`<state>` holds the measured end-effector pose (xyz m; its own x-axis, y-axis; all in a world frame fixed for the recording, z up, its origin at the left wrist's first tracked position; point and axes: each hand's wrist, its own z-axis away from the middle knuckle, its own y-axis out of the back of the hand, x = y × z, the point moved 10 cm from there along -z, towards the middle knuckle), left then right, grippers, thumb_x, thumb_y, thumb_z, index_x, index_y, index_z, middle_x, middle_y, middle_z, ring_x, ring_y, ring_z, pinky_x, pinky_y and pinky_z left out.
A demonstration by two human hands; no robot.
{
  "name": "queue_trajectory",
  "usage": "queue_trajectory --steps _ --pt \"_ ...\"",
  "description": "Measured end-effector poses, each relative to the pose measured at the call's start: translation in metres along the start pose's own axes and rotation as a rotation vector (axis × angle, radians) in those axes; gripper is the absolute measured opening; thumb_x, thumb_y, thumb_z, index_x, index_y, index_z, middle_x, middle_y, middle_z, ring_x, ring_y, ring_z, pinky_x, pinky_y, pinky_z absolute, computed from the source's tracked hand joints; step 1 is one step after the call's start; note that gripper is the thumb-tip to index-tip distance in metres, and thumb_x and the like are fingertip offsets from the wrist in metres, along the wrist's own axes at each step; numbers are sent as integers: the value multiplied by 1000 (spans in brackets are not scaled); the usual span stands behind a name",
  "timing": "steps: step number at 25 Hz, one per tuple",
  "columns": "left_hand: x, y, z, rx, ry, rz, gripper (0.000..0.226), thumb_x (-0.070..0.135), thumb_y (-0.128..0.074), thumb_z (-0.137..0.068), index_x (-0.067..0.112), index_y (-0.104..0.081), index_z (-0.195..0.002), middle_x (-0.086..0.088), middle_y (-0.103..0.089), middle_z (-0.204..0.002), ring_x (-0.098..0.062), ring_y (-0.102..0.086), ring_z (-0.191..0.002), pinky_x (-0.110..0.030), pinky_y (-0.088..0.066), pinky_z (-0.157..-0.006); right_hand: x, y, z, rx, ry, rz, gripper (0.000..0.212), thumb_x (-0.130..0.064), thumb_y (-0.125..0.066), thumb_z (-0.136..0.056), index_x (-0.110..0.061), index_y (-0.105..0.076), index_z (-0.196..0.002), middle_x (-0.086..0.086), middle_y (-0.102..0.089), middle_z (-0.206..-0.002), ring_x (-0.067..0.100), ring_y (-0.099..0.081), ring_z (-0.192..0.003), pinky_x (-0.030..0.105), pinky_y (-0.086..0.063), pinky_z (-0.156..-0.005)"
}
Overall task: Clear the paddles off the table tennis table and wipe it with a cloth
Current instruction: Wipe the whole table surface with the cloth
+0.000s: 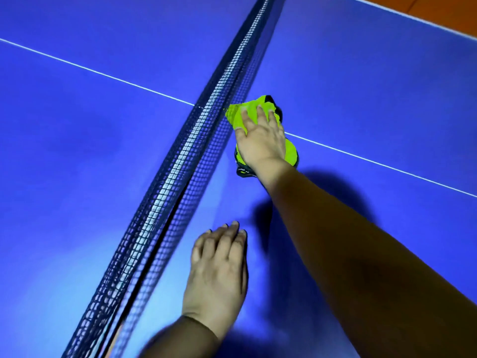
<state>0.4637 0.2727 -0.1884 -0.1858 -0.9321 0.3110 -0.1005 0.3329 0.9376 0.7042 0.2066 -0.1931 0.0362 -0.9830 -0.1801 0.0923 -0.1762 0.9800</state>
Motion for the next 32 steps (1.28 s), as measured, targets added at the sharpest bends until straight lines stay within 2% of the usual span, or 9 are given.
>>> queue_trajectory --steps 5,8,11,14,17,19,24,28,32 --pt "-7 1 -2 51 -3 20 35 16 -60 -79 11 -63 -113 -7 -61 -118 -24 -52 -109 -42 -34 -99 -34 -7 6 -60 237 -12 47 -43 -37 -98 -37 -36 -145 -6 -11 -161 18 -1 -148 38 -2 -118" --pt "-8 6 -2 54 18 -7 31 19 -58 -81 13 -63 -112 -5 -61 -117 -22 -50 -108 -39 -34 -98 -33 -9 37 -96 345 -37 50 -42 -39 -98 -40 -31 -146 -8 -11 -160 15 0 -148 35 -1 -118" --pt "-2 8 1 31 30 -44 30 21 -54 -84 14 -64 -111 -5 -61 -118 -25 -54 -106 -38 -35 -94 -4 -4 74 -87 338 -66 53 -40 -41 -97 -39 -27 -148 -10 -11 -160 12 -1 -148 33 -2 -118" --pt "7 17 3 46 18 -116 33 25 -47 -86 11 -65 -109 -8 -64 -116 -27 -57 -104 -36 -34 -90 66 8 105 -27 206 -75 53 -39 -40 -97 -36 -27 -149 -8 -13 -160 13 -3 -148 32 -4 -117" --pt "25 19 6 11 86 -170 40 29 -40 -81 11 -65 -106 -9 -64 -113 -29 -56 -102 -38 -32 -87 157 24 127 44 52 -81 54 -39 -41 -98 -33 -28 -149 -6 -15 -160 15 -6 -148 35 -7 -118" --pt "60 12 11 7 105 -152 41 30 -41 -79 12 -65 -106 -8 -63 -112 -30 -54 -101 -39 -32 -86 212 33 139 68 -37 -106 53 -38 -42 -98 -32 -29 -149 -5 -16 -160 17 -8 -148 36 -8 -117" --pt "192 -22 15 23 -70 -33 39 28 -45 -78 12 -65 -107 -5 -64 -109 -23 -47 -103 -35 -32 -89 334 55 183 157 -185 -136 61 -42 -32 -88 -24 -38 -146 5 -27 -157 26 -18 -146 37 -14 -116" --pt "232 -30 25 39 -92 -31 41 28 -43 -77 12 -65 -107 -6 -64 -106 -22 -45 -101 -35 -31 -88 427 65 228 129 -333 -49 67 -40 -20 -87 -16 -37 -146 13 -28 -155 29 -21 -144 38 -14 -116" --pt "228 -27 42 27 -116 -4 43 29 -40 -76 11 -66 -106 -7 -65 -108 -22 -45 -101 -37 -31 -88 473 69 283 140 -537 -93 53 -30 -42 -99 -18 -30 -150 14 -19 -158 32 -16 -145 38 -14 -116"
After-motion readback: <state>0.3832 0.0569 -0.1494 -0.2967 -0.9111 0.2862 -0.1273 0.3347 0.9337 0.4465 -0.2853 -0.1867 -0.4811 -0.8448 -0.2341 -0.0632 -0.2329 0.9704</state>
